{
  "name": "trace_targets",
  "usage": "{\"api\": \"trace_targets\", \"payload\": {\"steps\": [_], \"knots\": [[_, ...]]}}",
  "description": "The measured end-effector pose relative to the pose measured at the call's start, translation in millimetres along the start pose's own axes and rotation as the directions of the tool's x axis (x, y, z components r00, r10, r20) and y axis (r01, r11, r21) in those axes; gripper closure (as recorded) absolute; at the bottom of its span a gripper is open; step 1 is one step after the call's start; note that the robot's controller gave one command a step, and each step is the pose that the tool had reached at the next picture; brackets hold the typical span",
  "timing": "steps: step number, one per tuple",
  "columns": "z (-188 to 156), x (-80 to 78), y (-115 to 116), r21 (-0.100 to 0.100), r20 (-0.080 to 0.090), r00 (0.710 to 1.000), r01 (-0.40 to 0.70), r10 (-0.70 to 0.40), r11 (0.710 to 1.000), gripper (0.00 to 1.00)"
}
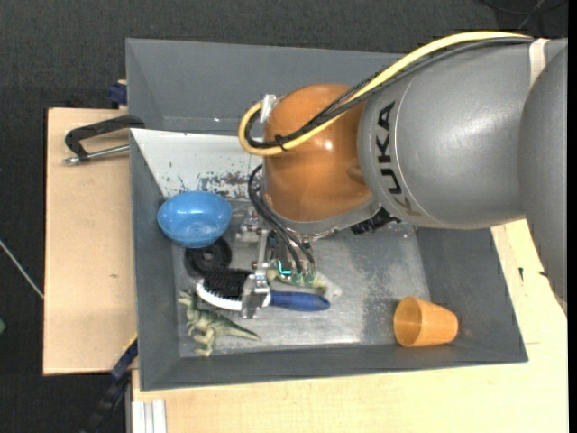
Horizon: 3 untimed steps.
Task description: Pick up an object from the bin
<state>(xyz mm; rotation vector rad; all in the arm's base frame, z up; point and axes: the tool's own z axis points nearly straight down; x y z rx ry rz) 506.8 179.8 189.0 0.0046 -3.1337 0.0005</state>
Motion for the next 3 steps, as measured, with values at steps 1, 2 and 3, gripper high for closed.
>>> {"api": "trace_targets", "payload": {"steps": [1,2,3], "knots": [[98,-6.7,-7,-0.001,0.004,0.986,-0.166,0.166,0.986,0.0],[96,-7.6,-7,-0.003,0.009,0.986,-0.165,0.165,0.986,1.0],[-17,-1.6,-8,-0.008,0.018,0.987,-0.163,0.163,0.987,1.0]]}}
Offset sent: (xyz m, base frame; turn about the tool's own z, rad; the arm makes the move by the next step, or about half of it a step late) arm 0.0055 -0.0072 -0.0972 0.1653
